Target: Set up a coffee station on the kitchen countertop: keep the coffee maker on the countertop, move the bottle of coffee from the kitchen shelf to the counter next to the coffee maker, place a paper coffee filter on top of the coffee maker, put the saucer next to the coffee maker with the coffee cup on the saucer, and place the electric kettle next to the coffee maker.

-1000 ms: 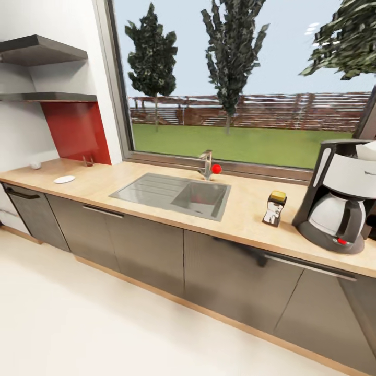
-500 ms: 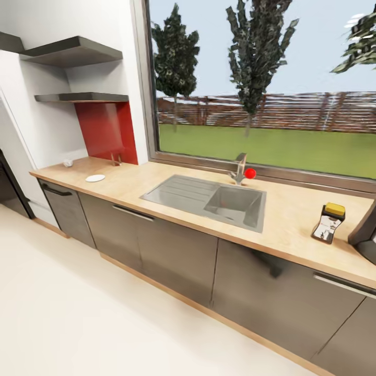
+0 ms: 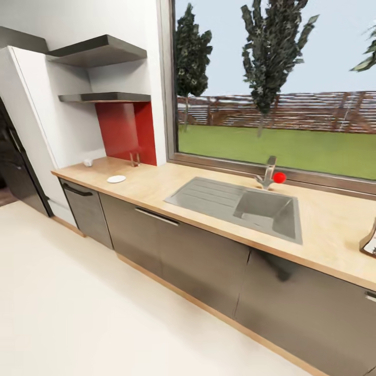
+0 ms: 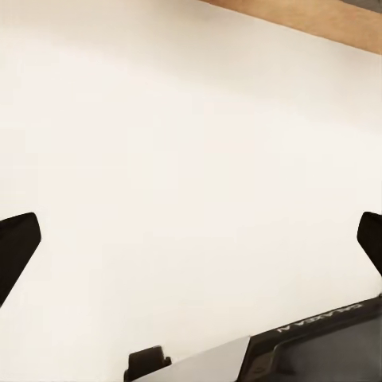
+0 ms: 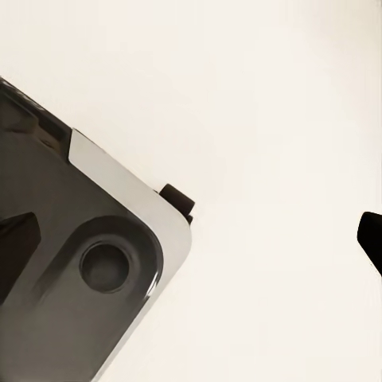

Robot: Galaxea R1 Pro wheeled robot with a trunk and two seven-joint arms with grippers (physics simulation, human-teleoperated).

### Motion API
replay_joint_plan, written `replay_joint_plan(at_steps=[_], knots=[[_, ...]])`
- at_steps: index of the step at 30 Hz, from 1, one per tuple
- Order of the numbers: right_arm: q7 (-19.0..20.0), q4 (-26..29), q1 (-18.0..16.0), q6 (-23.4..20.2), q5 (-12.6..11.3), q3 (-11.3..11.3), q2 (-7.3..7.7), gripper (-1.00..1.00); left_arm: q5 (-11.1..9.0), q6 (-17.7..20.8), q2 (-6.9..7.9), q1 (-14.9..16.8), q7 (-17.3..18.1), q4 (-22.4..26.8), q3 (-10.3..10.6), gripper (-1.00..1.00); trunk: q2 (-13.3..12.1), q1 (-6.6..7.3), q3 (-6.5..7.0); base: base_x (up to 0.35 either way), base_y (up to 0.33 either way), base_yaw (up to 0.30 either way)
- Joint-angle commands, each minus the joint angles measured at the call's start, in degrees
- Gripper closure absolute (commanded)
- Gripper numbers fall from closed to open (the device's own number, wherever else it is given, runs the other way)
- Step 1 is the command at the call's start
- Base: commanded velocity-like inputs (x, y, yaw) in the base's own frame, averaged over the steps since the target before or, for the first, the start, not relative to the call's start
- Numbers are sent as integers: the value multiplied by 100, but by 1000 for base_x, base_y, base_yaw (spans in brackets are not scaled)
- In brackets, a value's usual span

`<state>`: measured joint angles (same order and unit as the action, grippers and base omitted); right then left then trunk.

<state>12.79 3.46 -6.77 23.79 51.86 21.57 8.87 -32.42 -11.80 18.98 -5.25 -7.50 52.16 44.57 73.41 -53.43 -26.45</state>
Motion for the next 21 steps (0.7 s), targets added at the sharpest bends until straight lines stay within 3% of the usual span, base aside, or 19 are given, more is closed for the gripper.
replay_joint_plan(at_steps=[1,7,21], knots=[[42,6,0,11,12,49,1,-100,-46,-26,6,7,-41,5,13,-100,3,-2,-5,170,280,258],[40,6,0,12,14,49,0,-100,-46,-24,0,7,-41,4,-43,-100,3,-2,-5,237,227,268],[52,6,0,4,16,47,0,-100,-46,-24,0,7,-41,4,-61,-100,3,-2,-5,313,117,237]])
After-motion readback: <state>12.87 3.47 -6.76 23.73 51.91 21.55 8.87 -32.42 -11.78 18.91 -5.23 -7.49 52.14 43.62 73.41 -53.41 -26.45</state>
